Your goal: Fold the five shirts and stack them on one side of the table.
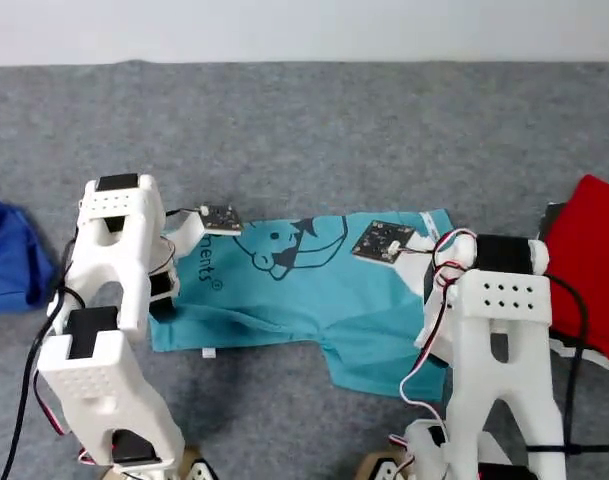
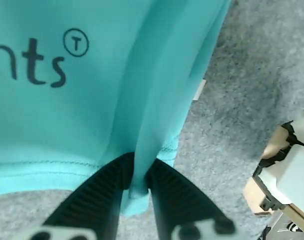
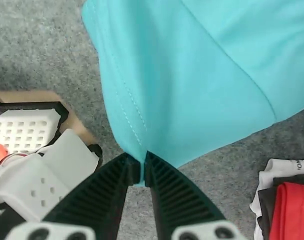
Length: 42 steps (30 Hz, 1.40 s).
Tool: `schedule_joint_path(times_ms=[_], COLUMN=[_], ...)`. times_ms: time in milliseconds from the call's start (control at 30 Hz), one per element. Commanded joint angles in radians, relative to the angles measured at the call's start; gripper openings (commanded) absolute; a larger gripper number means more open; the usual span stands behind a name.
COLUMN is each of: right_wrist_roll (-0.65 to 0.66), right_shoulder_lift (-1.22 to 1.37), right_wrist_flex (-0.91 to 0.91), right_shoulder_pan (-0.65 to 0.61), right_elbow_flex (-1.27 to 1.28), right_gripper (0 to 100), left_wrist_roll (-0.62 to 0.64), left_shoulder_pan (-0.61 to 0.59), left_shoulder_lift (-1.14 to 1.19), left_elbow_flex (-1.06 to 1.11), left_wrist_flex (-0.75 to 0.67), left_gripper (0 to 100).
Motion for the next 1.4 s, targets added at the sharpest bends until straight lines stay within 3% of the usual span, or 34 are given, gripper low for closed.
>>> schedule_joint_path(times_ms=[0,267,467,833,1033,1200,1367], right_wrist_roll=[-0.006,-0.038,-0.072,-0.080,-0.196,-0.359,-0.486], right_shoulder_lift=[-0.025,-0.033,-0.024,-0.022,-0.022,-0.033,-0.033], right_wrist_flex=[0.036,0.036,0.030,-0.010,-0.061,-0.096,-0.093], right_shoulder_pan=[0.007,0.007,0.007,0.007,0.008,0.015,0.047], right_elbow_flex=[-0.003,-0.018,-0.126,-0.155,-0.157,-0.187,-0.333], right_gripper=[4.0,20.1,20.3,20.2,20.2,18.2,0.7], left_wrist_roll=[-0.008,0.078,0.098,0.157,0.169,0.390,0.568], left_shoulder_pan=[0.003,-0.002,0.003,0.064,0.064,0.137,0.325], left_shoulder_lift=[-0.009,-0.009,-0.064,-0.520,-0.565,-0.543,-0.537], left_elbow_flex=[0.001,-0.002,-0.031,-0.027,-0.027,-0.028,-0.028], left_wrist_flex=[0.029,0.028,0.031,0.031,0.028,-0.084,-0.158], left_gripper=[4,9,11,18,17,9,1])
